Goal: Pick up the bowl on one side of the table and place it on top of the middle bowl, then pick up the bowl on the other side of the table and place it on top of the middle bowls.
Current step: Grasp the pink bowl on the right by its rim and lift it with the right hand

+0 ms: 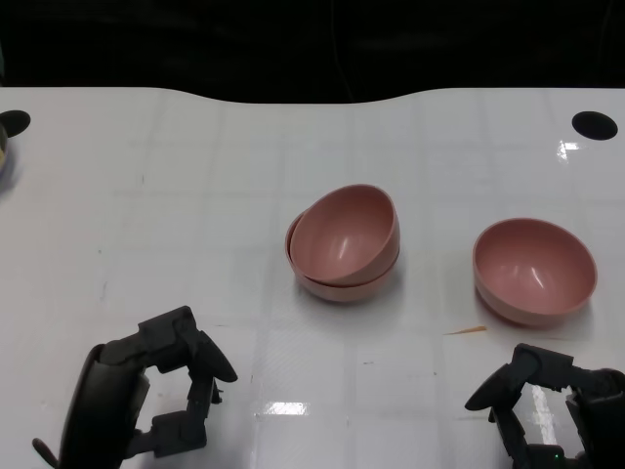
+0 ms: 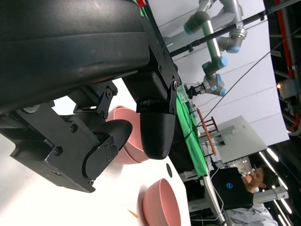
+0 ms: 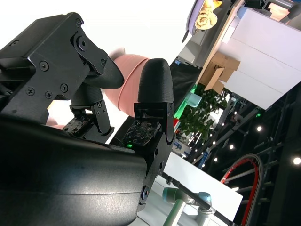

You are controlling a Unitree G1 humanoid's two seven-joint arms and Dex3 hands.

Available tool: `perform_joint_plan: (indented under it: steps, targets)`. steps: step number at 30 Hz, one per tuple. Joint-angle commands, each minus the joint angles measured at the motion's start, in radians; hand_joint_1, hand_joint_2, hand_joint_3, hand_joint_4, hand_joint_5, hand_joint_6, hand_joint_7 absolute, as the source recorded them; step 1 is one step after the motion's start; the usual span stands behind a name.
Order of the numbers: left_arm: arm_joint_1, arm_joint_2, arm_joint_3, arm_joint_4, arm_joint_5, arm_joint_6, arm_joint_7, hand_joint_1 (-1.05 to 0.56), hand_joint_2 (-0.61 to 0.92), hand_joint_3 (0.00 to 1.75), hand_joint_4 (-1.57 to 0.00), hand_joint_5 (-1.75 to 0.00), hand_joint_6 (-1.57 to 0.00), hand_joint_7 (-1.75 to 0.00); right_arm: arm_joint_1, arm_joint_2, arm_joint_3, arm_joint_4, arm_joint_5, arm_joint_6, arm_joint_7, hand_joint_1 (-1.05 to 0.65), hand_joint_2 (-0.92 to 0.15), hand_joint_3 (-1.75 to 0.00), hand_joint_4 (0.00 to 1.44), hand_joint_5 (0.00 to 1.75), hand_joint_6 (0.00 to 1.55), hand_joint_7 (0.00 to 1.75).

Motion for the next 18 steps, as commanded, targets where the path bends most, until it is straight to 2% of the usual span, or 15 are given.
perform_joint_plan:
  steps: [1,15,16,17,18]
  targets:
    - [0.014,-0.016,0.024,0.006,-0.004,0.034,-0.028,-0.04,0.42,1.36,-0.93,-1.74,-0.79,-1.67,-0.003,-0.019,-0.026,-0.002,0.012,-0.010,-0.008,0.07,-0.34,-1.36,0.81,1.47,0.84,1.13]
    - [0.011,-0.076,0.070,0.001,-0.032,0.071,-0.123,-0.07,0.39,1.41,-0.95,-1.75,-0.76,-1.72,-0.012,-0.018,-0.049,-0.004,0.013,-0.016,-0.007,0.04,-0.42,-1.20,0.79,1.49,0.84,1.07]
    - [0.014,-0.079,0.068,-0.006,-0.033,0.080,-0.129,-0.07,0.39,1.42,-0.95,-1.75,-0.76,-1.72,-0.001,-0.044,-0.055,-0.058,-0.028,0.028,0.006,0.04,-0.43,-1.20,0.79,1.49,0.84,1.07]
    - [0.016,-0.083,0.068,-0.013,-0.033,0.087,-0.134,-0.07,0.38,1.44,-0.94,-1.75,-0.76,-1.72,0.007,-0.063,-0.059,-0.100,-0.059,0.062,0.016,-0.05,-0.57,-0.86,0.67,1.20,0.71,0.83]
    - [0.018,-0.086,0.069,-0.018,-0.033,0.093,-0.137,-0.08,0.37,1.45,-0.93,-1.75,-0.76,-1.72,0.014,-0.076,-0.061,-0.132,-0.081,0.089,0.021,-0.08,-0.68,-0.63,0.65,1.06,0.70,0.67]
